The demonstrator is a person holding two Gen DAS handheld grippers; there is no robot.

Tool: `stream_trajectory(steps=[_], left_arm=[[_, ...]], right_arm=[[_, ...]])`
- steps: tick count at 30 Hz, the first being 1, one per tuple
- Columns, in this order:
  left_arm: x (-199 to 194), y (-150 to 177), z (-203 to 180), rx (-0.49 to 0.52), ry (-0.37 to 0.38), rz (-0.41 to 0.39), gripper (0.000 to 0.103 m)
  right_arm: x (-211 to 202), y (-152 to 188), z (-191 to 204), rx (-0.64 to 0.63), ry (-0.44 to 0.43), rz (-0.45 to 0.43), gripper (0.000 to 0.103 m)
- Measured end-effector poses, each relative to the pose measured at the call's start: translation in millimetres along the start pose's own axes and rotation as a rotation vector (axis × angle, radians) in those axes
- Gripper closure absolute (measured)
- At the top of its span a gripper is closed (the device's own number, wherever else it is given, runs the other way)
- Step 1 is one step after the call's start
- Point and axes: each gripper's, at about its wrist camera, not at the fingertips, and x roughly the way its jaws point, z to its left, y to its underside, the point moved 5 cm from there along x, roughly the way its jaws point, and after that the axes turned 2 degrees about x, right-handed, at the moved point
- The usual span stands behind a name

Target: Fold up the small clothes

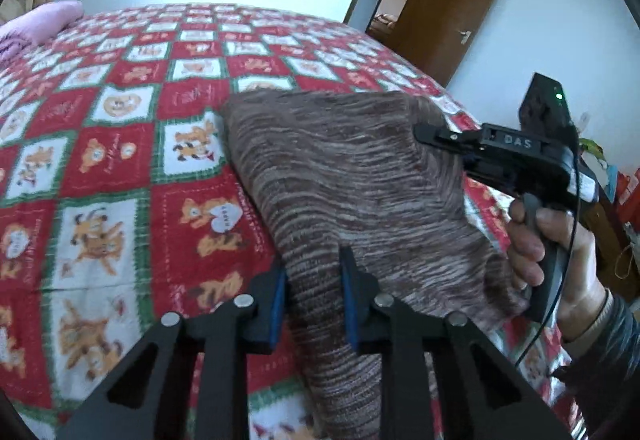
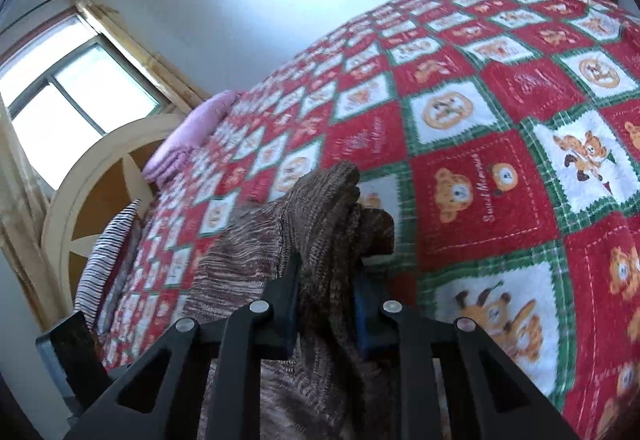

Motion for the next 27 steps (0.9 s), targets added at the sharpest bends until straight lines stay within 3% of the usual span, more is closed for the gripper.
stream_trajectory(steps=[5,13,27], left_arm=[[-39,12,-3,0.028,-0.013,-0.04,0.079],[-99,35,23,-0.002,-0.05,-0.101,0.079],[-183,80,101,-0.092,-0.211,-0.198,0.079]], right_arm=[[-17,11,30,-0.022,-0.03,-0.009,0.082],[-24,39,93,-0.092,-0.099,0.009,0.082],[27,89,221,-0.207,-0.258,0.095,0.082]])
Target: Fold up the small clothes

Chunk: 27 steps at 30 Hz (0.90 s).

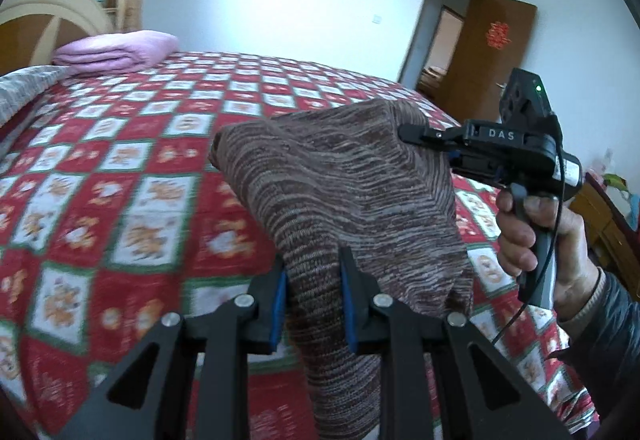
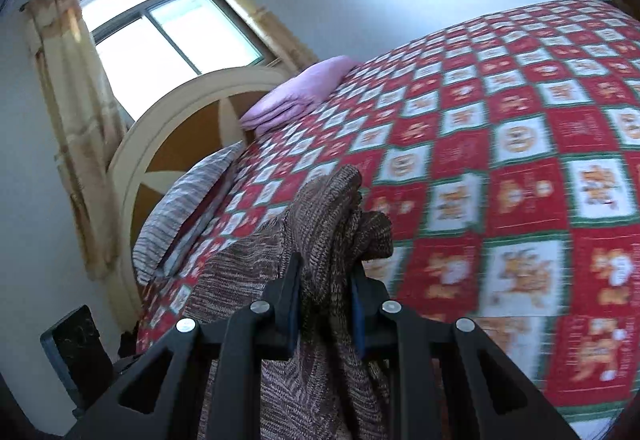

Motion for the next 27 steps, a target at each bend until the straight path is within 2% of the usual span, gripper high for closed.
stream_trajectory(steps=[8,14,19,27], left_arm=[[-25,23,39,-0.031,-0.093,-0.02,0.079],[-31,38,67,-0.083,-0.125,0.004,0.079],[-28,53,83,-0.112,-0.137,0.04,0.079],[-33,68,90,-0.12,-0.141,0.049,0.079]], right_arm=[[64,15,44,-0.027,-0.057,0.08,0.082],[109,28,71,-0.065,-0.071,0.155,0.082],[138,41,78,-0.071,-0.072,0.205,0.082],[162,56,82,-0.071,-0.077,0.247,0.082]])
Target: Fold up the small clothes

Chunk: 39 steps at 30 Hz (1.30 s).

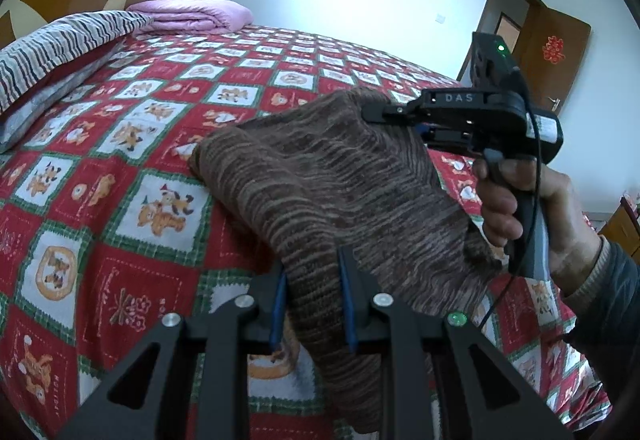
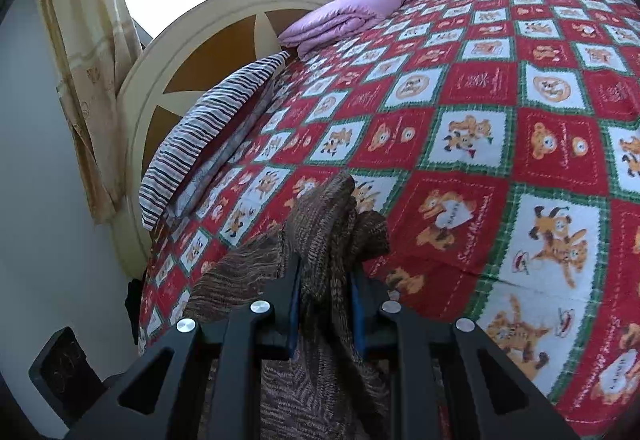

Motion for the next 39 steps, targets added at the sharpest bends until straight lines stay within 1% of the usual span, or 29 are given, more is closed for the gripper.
stream_trajectory(steps=[5,10,14,23,30,33,35,36,39], left_arm=[[0,5,0,0.005,-0.013,0.0,0.079],[9,12,1,0.018,-0.043,0.017,0.078],[17,17,6,0.009,-0.058,0.03,0.076],[15,21,7,-0.005,-0.057,0.023,0.075],[17,22,9,-0.005,-0.052,0.015,0.073],[18,22,10,-0.006,-0.063,0.012,0.067],[18,22,11,-0.006,-0.087,0.008,0.055],[18,22,11,-0.004,-0.091,0.006,0.055],[19,24,15,-0.014,-0.092,0.0,0.048]], right_arm=[[5,0,1,-0.004,-0.005,0.006,0.082],[6,-1,-2,0.007,-0.005,0.002,0.082],[7,-1,-3,0.007,0.004,0.002,0.082],[20,2,-8,0.02,0.047,0.026,0.082],[30,10,-26,0.046,0.103,0.049,0.082],[31,12,-32,0.056,0.109,0.046,0.082],[31,13,-35,0.056,0.112,0.045,0.082],[31,14,-35,0.05,0.118,0.044,0.082],[34,16,-36,0.035,0.14,0.05,0.082]])
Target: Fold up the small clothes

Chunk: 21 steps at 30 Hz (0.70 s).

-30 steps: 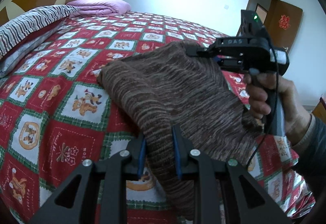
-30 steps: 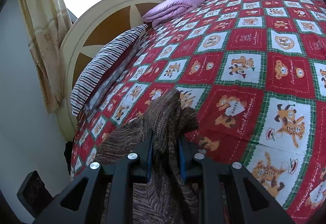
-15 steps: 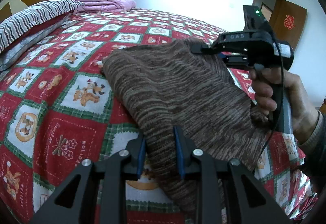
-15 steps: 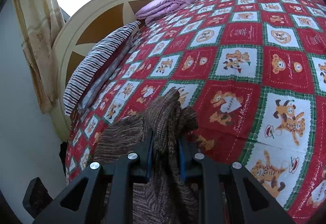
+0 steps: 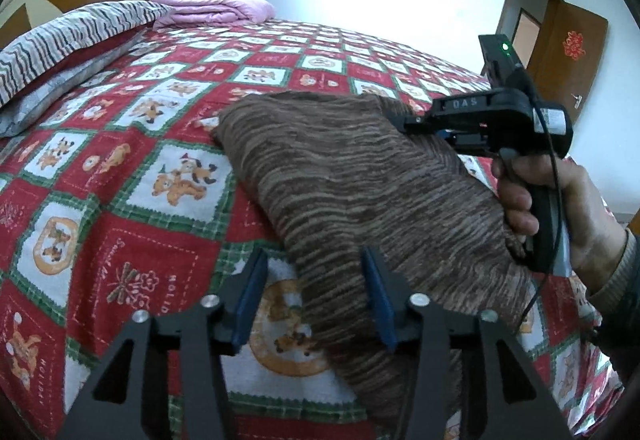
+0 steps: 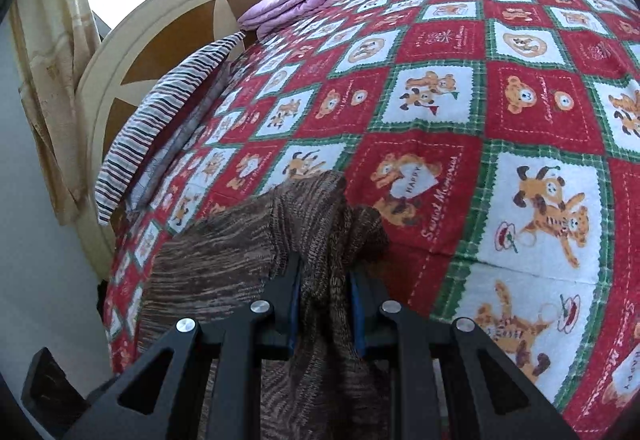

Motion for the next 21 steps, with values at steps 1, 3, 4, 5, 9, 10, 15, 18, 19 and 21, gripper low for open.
stream_trajectory(steps=[1,3,4,5,9,10,15,18,19,21], left_arm=[[1,0,0,0.002,-0.003,-0.004,0.045],[2,1,1,0.003,-0.015,-0.01,0.043],[1,1,1,0.003,-0.016,-0.011,0.043],[1,0,1,0.003,-0.019,-0.01,0.042],[-9,-15,8,0.005,-0.038,-0.018,0.037],[-12,-18,11,0.007,-0.05,-0.032,0.032],[-19,-54,36,0.036,-0.178,-0.124,0.014],[-1,-69,49,0.075,-0.254,-0.118,0.014],[7,-74,52,0.077,-0.262,-0.104,0.014],[18,-77,55,0.079,-0.27,-0.094,0.014]], right_arm=[[1,1,-1,-0.005,0.007,0.003,0.082],[4,2,-3,-0.004,0.006,0.007,0.082],[4,2,-5,0.005,0.001,0.008,0.082],[3,2,-5,0.007,-0.005,0.011,0.081],[-10,3,-5,0.01,-0.016,0.013,0.068],[-18,4,-6,0.013,-0.02,0.004,0.067],[-71,27,-7,-0.021,-0.01,-0.052,0.054],[-93,56,3,-0.073,-0.033,-0.042,0.054],[-96,69,9,-0.104,-0.038,-0.021,0.054],[-96,89,15,-0.144,-0.006,0.016,0.054]])
